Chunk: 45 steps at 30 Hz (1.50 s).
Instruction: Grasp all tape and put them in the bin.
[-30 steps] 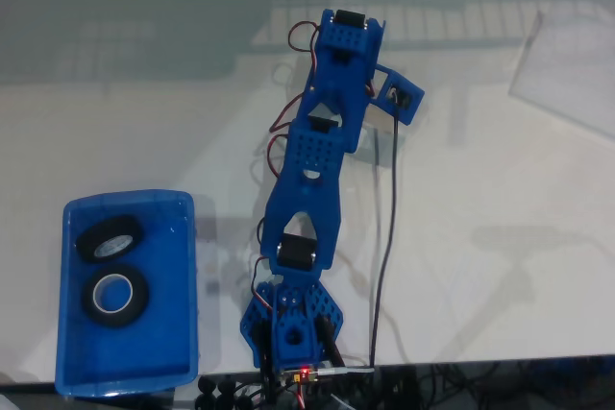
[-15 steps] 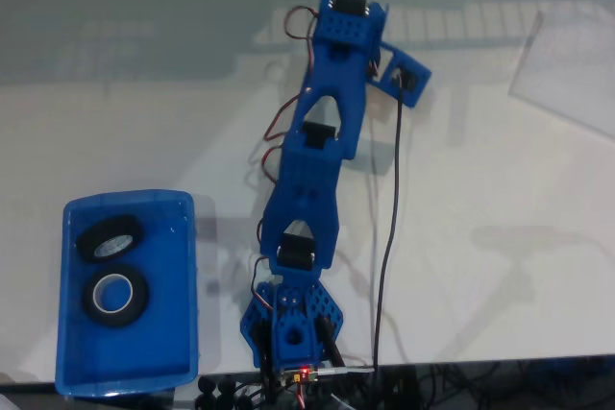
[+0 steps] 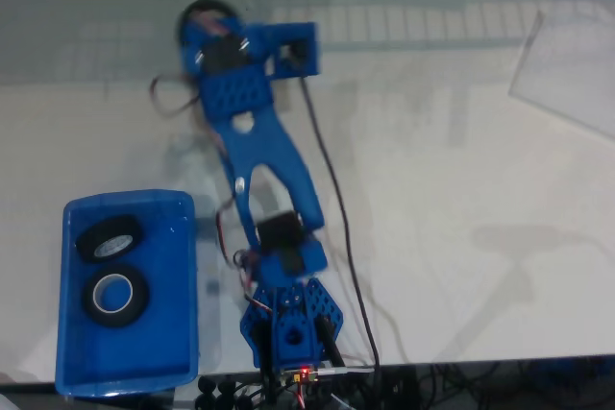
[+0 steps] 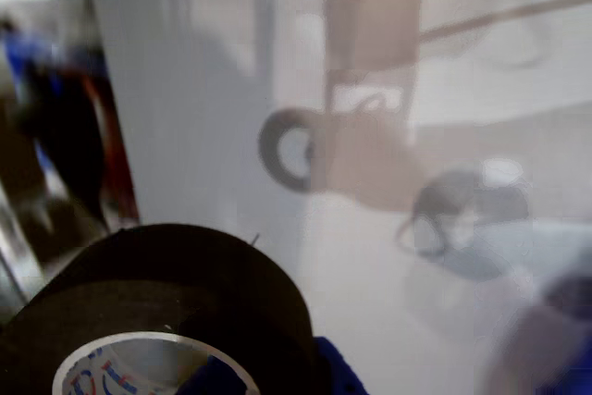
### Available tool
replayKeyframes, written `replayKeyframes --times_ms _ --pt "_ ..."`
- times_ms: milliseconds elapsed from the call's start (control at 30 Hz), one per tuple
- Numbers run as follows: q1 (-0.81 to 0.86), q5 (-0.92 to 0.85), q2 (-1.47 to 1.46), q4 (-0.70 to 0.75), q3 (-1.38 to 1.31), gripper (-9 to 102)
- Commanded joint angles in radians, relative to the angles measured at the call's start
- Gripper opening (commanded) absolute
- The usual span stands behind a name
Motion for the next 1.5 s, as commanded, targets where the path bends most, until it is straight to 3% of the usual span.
replayKeyframes --times_ms 0,367,700,933,1133,1467 --pt "-0.181 -0.029 0.161 0.005 0.063 0" --pt "-0.772 -0.219 0.431 0.015 0.403 0" --pt "-1.085 -0.314 0.532 0.023 0.661 0" --pt "-1.134 -0.364 0.505 0.015 0.709 2" --pt "-1.103 -0.337 0.512 0.009 0.713 22" --pt "-0.977 -0.341 0.561 -0.063 0.713 25"
